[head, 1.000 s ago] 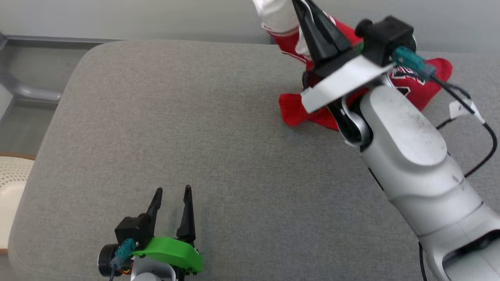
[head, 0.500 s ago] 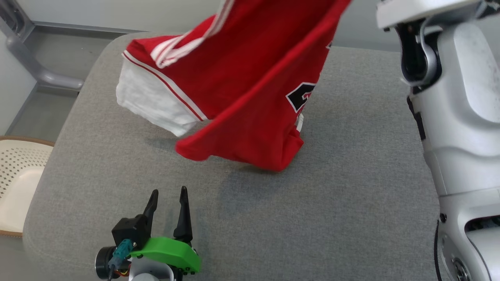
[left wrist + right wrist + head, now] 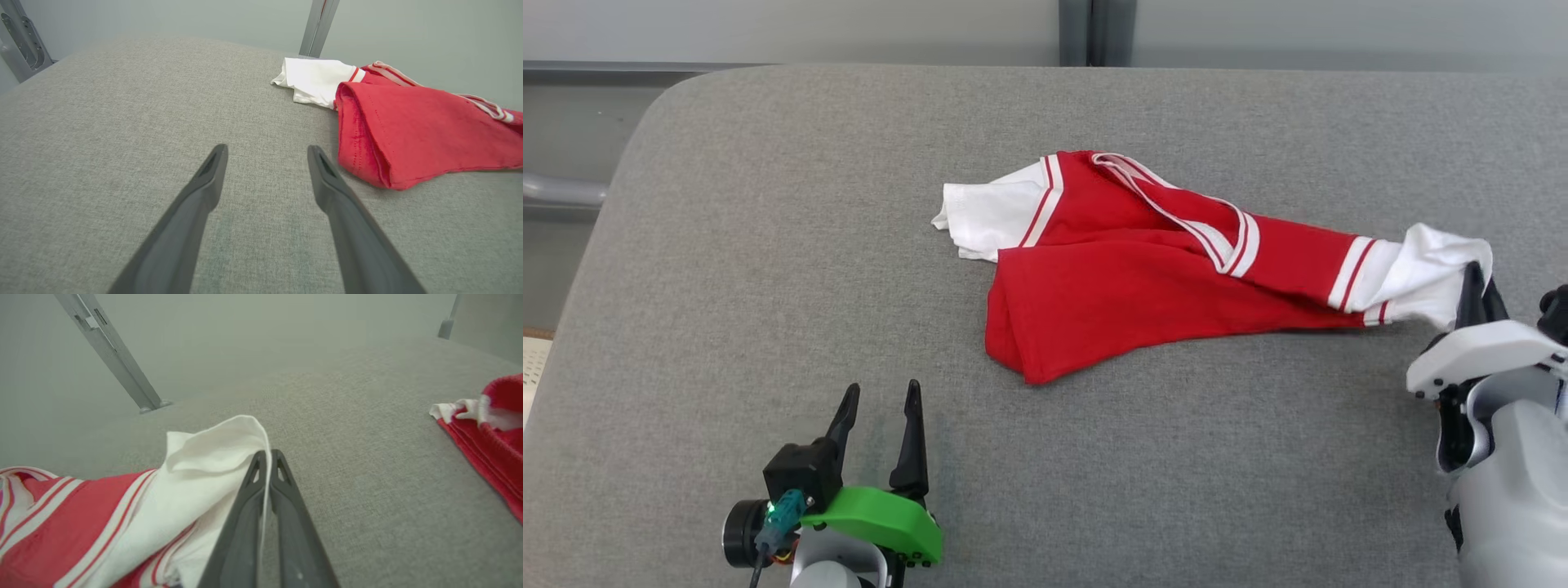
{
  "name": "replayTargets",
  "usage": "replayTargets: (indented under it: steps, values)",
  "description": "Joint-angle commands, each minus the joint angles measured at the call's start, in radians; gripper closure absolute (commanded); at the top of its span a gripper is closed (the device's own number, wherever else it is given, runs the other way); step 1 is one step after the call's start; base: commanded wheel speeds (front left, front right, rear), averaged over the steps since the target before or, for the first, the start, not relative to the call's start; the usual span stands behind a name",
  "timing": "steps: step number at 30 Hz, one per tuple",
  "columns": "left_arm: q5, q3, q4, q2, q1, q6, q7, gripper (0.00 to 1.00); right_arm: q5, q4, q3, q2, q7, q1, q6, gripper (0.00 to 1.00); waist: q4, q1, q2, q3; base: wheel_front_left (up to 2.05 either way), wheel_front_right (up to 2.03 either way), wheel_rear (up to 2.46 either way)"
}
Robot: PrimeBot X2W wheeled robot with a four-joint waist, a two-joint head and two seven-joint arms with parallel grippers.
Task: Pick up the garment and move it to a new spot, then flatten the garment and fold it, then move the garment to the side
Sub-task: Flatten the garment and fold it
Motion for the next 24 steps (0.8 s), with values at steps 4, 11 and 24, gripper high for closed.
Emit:
replayTargets:
  steps: [4,11,24]
  values:
    - [0.025,0.01,0.007,0.003,0.002,-0.01,0.0,0.0,-0.027,-0.009,-0.018,0.03,-0.003,0.047,0.0,0.0,-0.034,0.0,0.0,-0.015,0.0,0.0,0.0]
    - [0.016,-0.002,0.015,0.003,0.024,-0.025,0.0,0.0,-0.079,-0.141,0.019,0.062,-0.003,0.12,0.0,0.0,-0.068,0.0,0.0,-0.063,0.0,0.0,0.0]
    - [-0.071,-0.114,0.046,0.003,-0.013,-0.061,0.0,0.0,-0.021,-0.381,0.146,0.073,-0.003,0.241,0.0,0.0,-0.155,0.0,0.0,-0.059,0.0,0.0,0.0]
